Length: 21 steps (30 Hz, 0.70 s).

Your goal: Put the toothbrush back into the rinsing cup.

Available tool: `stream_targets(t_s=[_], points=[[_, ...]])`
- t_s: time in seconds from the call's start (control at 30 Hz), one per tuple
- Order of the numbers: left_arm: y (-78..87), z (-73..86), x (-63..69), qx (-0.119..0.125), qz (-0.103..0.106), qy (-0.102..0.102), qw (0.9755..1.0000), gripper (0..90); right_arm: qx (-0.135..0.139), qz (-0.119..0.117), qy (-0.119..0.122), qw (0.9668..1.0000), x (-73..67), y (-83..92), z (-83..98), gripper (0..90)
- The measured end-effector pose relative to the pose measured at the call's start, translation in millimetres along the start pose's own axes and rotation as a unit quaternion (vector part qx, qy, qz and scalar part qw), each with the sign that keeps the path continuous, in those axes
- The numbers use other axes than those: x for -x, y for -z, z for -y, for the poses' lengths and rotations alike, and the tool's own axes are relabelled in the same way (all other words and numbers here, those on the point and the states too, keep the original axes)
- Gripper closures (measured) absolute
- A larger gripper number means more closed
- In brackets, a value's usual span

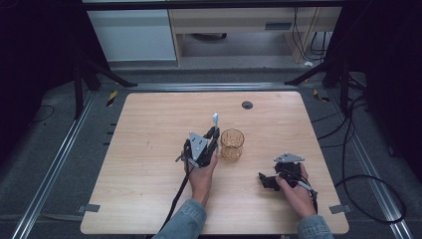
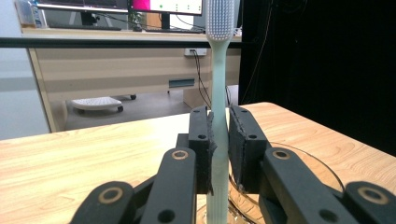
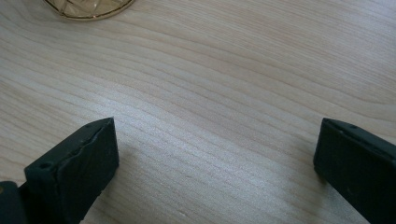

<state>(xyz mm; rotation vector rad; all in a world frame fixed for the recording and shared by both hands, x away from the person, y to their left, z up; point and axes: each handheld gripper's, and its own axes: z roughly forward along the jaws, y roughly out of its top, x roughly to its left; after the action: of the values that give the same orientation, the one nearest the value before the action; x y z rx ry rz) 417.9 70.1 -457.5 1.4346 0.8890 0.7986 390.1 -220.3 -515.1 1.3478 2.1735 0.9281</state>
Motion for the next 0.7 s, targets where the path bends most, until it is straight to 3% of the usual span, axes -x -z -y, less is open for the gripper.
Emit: stream_targets(t_s=[0.7], points=[[1.9,10.6,1.0,-0.006,-0.003,-0.003,1.0000,79.1,0.000,0.000,0.000,1.0000,0.0,0.1,0.0,0.4]])
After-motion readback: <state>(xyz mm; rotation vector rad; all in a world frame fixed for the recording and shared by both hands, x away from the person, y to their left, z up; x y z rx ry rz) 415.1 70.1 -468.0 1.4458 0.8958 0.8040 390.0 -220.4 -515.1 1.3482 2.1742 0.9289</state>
